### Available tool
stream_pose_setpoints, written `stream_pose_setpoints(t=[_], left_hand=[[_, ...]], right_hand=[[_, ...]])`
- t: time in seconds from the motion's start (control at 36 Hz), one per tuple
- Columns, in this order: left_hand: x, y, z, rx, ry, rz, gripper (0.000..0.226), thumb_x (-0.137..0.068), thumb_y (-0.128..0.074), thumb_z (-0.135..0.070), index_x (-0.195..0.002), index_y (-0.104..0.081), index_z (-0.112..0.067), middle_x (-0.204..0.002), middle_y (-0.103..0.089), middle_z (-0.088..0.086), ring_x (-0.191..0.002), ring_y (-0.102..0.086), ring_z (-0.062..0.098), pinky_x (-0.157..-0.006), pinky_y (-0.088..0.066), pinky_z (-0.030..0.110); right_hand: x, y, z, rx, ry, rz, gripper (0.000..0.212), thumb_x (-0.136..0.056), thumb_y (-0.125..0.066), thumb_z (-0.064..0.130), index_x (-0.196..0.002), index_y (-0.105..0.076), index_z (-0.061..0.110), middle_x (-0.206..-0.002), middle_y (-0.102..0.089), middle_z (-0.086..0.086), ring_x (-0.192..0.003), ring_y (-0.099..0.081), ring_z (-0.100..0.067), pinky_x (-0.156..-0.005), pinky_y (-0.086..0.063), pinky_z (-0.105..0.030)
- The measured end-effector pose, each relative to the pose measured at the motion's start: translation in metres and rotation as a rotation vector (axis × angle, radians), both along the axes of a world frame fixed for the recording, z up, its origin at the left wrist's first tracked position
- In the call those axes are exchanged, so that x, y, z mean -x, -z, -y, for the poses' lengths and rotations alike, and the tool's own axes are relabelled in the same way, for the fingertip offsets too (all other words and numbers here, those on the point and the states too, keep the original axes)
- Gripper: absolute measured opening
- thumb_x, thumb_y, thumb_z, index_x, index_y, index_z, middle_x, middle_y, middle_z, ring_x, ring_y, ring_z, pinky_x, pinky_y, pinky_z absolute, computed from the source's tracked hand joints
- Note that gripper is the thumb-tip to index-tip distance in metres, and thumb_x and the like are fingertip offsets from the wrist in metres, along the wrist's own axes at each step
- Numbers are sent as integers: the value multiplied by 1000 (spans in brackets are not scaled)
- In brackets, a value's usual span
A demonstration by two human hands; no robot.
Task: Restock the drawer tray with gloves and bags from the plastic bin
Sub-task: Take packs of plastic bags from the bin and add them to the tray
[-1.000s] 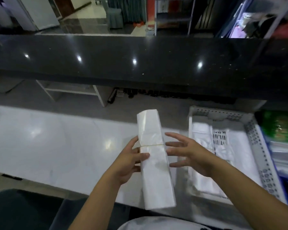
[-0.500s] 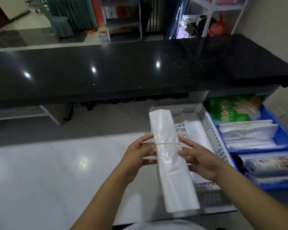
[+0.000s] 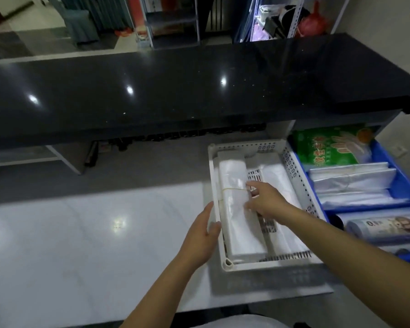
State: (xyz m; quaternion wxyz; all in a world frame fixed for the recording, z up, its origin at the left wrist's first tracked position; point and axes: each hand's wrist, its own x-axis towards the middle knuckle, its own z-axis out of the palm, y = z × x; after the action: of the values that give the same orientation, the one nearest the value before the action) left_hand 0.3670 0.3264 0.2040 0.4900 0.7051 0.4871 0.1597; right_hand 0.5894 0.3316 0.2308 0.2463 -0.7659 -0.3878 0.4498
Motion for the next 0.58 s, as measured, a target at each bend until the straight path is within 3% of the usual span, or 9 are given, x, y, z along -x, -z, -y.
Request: stream_pose_setpoints(t=[0.08,0.17,0.22,0.28,0.31,0.33,0.39,0.47,0.58], left_hand=[[2,5,1,-79,42,-52,51,-103,-41,-40,-152,-26,-39,-151,-42,-14,-136,-41,9,-108,-32,22],[5,8,0,-190,51,-163,54,-103,-37,-46,-154,-21,-38,-150,-46,-8,-134,-44,15,-112,-35,37],[5,9,1,-227,64,-206,56,-103,-35,-47,-155,-19,-36,-148,-48,-6,-132,-45,17,-110,-37,45],[5,10,1,-243,78,-236,56,-103,-33,-48,-156,-18,-35,-147,-48,-5,-131,-45,19,-109,-37,46],[5,11,1,-247,81,-241,56,-103,-32,-48,-156,-18,-35,-148,-47,-6,-132,-45,18,-109,-37,46],[6,12,1,-248,84,-247,56,-103,-32,-49,-156,-17,-35,-148,-47,-6,-132,-45,18,-110,-36,46],[6,13,1,-251,90,-267,57,-103,-30,-50,-156,-17,-34,-151,-44,-6,-135,-42,19,-112,-34,46],[6,14,1,-307,99,-349,58,-102,-27,-53,-156,-18,-32,-157,-37,-7,-143,-34,19,-117,-26,46],[7,16,2,-369,100,-477,61,-100,-18,-60,-156,-14,-36,-163,-25,-6,-152,-15,19,-124,-8,42]], right_hand=[[7,4,3,-64,-57,82,70,-81,-72,9,-143,-48,31,-126,-61,0,-100,-66,-22,-85,-59,-41],[9,5,9,-94,-101,134,69,-80,-72,13,-141,-50,37,-136,-58,6,-108,-61,-17,-74,-53,-26],[8,7,12,-84,-125,133,70,-81,-71,12,-141,-49,40,-114,-64,14,-84,-62,-6,-57,-45,-17],[5,9,16,-65,-160,154,70,-82,-70,14,-142,-47,42,-88,-57,21,-64,-55,2,-50,-40,-14],[4,9,17,-58,-184,172,70,-83,-70,17,-143,-45,42,-95,-61,18,-71,-58,0,-54,-42,-16],[4,8,18,-49,-212,200,71,-83,-71,20,-144,-44,43,-114,-65,11,-86,-61,-6,-63,-46,-19],[3,4,15,-45,-270,309,71,-82,-73,29,-144,-43,41,-148,-49,4,-116,-55,-18,-86,-51,-31],[5,-1,7,-109,-373,478,77,-83,-67,49,-150,-32,41,-165,-19,1,-148,-21,-26,-116,-28,-47],[13,6,-3,-75,-613,609,85,-87,-53,61,-155,-8,41,-167,7,6,-153,9,-23,-120,-2,-57]])
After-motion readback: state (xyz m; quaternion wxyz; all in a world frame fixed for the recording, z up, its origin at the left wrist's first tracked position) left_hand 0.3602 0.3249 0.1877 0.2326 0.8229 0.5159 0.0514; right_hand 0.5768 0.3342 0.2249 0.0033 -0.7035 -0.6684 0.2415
